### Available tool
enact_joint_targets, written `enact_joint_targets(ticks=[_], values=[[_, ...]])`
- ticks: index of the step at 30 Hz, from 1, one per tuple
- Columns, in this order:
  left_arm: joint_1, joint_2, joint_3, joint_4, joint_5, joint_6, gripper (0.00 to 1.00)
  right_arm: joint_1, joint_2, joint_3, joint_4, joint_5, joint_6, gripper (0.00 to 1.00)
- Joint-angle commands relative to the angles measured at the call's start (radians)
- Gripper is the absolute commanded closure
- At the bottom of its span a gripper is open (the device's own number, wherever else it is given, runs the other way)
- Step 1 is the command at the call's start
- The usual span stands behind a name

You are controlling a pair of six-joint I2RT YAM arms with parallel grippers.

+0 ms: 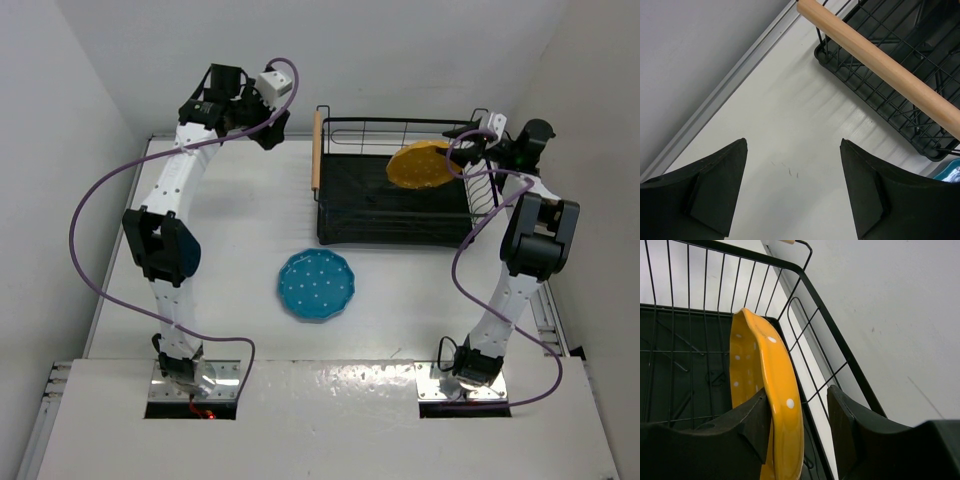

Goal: Load the plates into the dish rack

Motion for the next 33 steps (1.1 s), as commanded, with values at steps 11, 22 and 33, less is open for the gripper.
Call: enact_joint_targets(ticks=[11, 22, 33], values=[[-0.186, 0.099, 0.232, 0.088, 0.083, 0.018, 0.13, 0.019, -0.014, -0.120, -0.004, 0.026, -0.085, 0.50], [-0.332, 0.308, 0.200, 0.533, 0.272, -0.240, 0.16, 0.013, 0.034, -0.111, 0.102, 0.114, 0.084, 0.70], [-0.404, 0.469, 0.298, 0.691, 0.229, -0.315, 0.20, 0.005, -0.031, -0.223, 0.093, 0.121, 0.027, 0.71]])
